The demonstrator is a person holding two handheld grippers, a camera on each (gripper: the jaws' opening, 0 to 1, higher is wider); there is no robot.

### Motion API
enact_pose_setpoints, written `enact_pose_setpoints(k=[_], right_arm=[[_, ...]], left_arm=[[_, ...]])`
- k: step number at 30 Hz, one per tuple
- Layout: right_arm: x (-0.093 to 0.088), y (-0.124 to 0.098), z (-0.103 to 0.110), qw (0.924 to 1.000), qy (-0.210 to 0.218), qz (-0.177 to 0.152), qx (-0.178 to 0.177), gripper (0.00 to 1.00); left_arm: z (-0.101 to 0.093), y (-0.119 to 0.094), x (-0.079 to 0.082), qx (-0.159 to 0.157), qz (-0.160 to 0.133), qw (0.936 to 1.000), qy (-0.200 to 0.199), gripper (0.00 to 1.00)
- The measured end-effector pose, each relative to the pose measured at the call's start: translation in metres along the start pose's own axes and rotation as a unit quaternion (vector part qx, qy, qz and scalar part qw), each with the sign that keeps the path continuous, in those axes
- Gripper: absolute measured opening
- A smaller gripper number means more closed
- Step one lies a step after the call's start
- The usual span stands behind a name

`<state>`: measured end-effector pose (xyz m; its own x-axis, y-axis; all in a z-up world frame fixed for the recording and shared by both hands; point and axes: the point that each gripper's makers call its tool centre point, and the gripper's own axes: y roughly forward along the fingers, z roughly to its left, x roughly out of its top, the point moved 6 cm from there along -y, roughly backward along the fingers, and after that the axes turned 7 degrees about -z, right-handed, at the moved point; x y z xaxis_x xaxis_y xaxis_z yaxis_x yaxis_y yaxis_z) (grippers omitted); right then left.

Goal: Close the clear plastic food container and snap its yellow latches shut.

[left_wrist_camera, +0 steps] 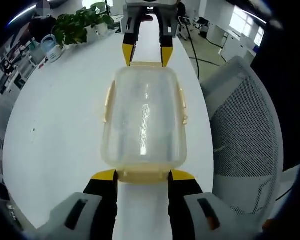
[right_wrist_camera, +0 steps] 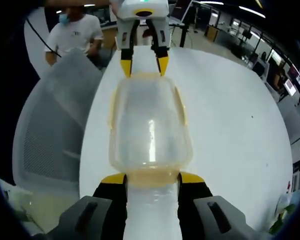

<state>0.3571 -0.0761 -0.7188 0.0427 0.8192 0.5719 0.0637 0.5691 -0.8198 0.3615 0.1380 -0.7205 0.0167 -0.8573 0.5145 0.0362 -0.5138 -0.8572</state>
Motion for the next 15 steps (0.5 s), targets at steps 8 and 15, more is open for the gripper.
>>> enact_pose_setpoints(k=[8, 15], right_arm=[[-0.012, -0.005, 0.0, 1.0, 0.002, 0.0, 0.001, 0.38], [-0.022, -0.01, 0.0, 1.0, 0.002, 0.002, 0.001, 0.38]], left_arm=[[-0.002, 0.008, 0.01, -0.003, 0.001, 1.0, 0.0, 0.39], [-0.002, 0.016, 0.019, -0.004, 0.0, 1.0, 0.0, 0.39]])
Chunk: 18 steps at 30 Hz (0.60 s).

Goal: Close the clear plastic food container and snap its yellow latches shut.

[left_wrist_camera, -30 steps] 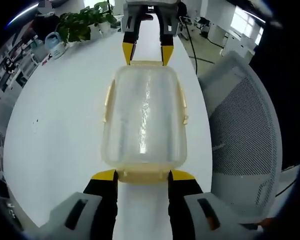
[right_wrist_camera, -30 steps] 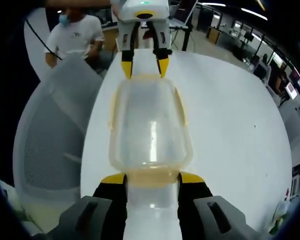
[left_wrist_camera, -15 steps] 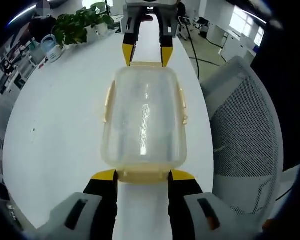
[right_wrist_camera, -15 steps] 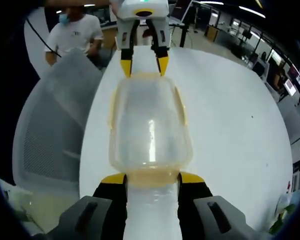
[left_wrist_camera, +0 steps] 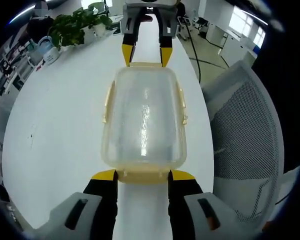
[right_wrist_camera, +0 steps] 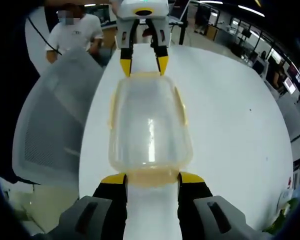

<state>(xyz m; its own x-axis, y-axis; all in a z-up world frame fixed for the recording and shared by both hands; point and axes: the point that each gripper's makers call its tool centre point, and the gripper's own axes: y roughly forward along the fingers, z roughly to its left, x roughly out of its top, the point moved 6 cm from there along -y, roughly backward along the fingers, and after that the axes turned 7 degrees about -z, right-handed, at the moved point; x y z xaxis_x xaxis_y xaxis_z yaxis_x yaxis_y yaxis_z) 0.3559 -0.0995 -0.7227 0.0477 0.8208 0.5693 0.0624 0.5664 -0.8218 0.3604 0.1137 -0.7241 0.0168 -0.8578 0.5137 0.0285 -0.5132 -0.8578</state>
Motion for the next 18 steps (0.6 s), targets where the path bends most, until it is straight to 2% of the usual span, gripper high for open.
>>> enact_pose_setpoints(k=[18], right_arm=[[-0.026, -0.011, -0.004, 1.0, 0.003, 0.005, 0.001, 0.38]], left_arm=[[0.001, 0.016, 0.024, 0.0, 0.002, 1.0, 0.002, 0.39]])
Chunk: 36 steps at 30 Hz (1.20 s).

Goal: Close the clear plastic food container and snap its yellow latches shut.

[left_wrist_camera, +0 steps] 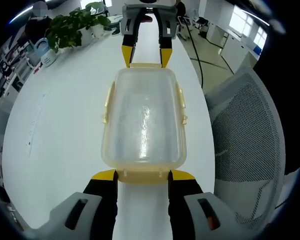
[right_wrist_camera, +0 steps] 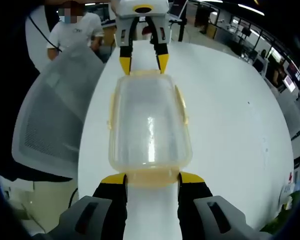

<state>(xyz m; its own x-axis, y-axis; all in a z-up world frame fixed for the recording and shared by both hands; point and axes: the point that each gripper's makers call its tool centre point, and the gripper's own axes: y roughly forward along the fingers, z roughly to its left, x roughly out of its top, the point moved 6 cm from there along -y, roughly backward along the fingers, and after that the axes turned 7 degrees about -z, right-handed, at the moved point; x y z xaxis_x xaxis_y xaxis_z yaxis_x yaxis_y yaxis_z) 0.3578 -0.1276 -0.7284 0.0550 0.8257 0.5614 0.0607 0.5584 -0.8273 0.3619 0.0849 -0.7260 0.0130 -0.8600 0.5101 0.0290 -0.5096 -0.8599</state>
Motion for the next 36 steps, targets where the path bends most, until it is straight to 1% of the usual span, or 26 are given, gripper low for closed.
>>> enact_pose_setpoints(k=[14, 20, 25, 30, 36], right_arm=[[-0.004, 0.001, -0.001, 1.0, 0.0, 0.001, -0.001, 0.38], [-0.004, 0.008, 0.002, 1.0, 0.0, 0.007, 0.003, 0.38], [-0.008, 0.008, -0.001, 1.0, 0.003, 0.007, 0.003, 0.38], [-0.011, 0.011, -0.002, 0.9999, 0.003, 0.012, 0.005, 0.38], [-0.011, 0.014, -0.003, 0.9999, 0.005, 0.01, 0.005, 0.38]], left_arm=[[0.002, 0.003, 0.002, 0.0, 0.006, 1.0, 0.003, 0.39], [0.0, 0.008, -0.002, -0.006, 0.015, 0.9999, 0.001, 0.39], [0.003, 0.011, -0.002, -0.008, 0.012, 0.9999, -0.002, 0.39], [0.004, 0.014, -0.001, -0.011, 0.016, 0.9998, -0.001, 0.39], [0.005, 0.017, -0.005, -0.011, 0.021, 0.9997, -0.001, 0.39]])
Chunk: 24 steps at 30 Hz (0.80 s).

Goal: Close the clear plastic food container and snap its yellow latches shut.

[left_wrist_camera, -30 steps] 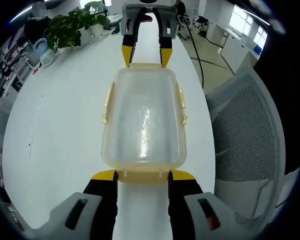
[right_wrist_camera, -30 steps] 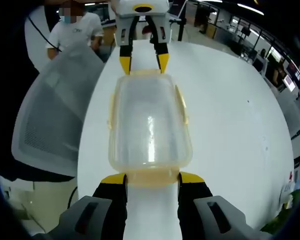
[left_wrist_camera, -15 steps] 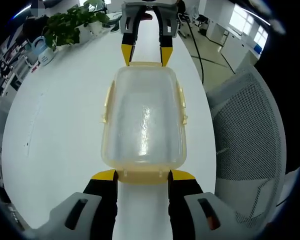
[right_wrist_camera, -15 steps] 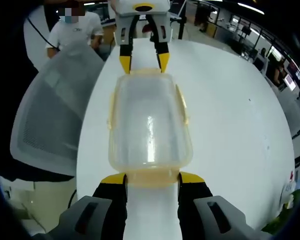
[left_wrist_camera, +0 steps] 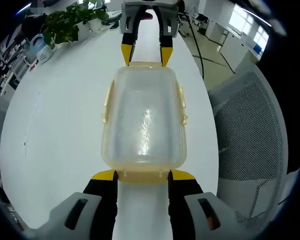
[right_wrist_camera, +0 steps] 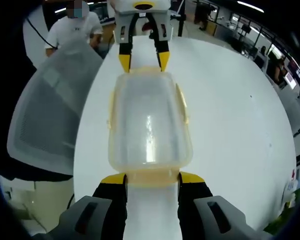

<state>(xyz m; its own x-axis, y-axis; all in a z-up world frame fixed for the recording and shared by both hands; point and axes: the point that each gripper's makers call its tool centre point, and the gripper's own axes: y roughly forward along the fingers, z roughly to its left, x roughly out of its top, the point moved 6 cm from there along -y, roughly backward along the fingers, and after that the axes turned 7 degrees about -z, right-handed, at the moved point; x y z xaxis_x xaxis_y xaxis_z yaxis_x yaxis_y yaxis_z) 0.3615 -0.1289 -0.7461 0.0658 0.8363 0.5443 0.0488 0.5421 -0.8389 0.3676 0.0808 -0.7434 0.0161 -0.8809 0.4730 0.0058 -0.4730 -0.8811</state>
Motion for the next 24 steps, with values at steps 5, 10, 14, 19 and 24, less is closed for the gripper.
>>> enact_pose_setpoints(k=[5, 10, 14, 19, 24], right_arm=[[-0.0011, 0.0053, 0.0019, 1.0, -0.001, -0.002, 0.001, 0.38], [-0.0015, 0.0055, 0.0011, 1.0, -0.001, -0.005, 0.001, 0.38], [-0.0013, 0.0068, 0.0013, 1.0, -0.006, -0.003, 0.003, 0.38], [-0.0018, 0.0068, 0.001, 0.9999, -0.008, -0.003, 0.006, 0.38], [-0.0023, 0.0076, 0.0002, 0.9999, -0.012, -0.001, 0.008, 0.38]], left_arm=[[-0.0022, 0.0029, -0.0025, -0.001, 0.004, 1.0, 0.002, 0.39], [0.0006, 0.0038, -0.0033, 0.0, 0.002, 1.0, 0.004, 0.39], [-0.0001, 0.0048, -0.0038, 0.0, 0.002, 1.0, 0.005, 0.39], [0.0004, 0.0057, -0.0037, -0.002, 0.001, 1.0, 0.007, 0.39], [0.001, 0.0063, -0.0036, -0.003, -0.001, 1.0, 0.006, 0.39]])
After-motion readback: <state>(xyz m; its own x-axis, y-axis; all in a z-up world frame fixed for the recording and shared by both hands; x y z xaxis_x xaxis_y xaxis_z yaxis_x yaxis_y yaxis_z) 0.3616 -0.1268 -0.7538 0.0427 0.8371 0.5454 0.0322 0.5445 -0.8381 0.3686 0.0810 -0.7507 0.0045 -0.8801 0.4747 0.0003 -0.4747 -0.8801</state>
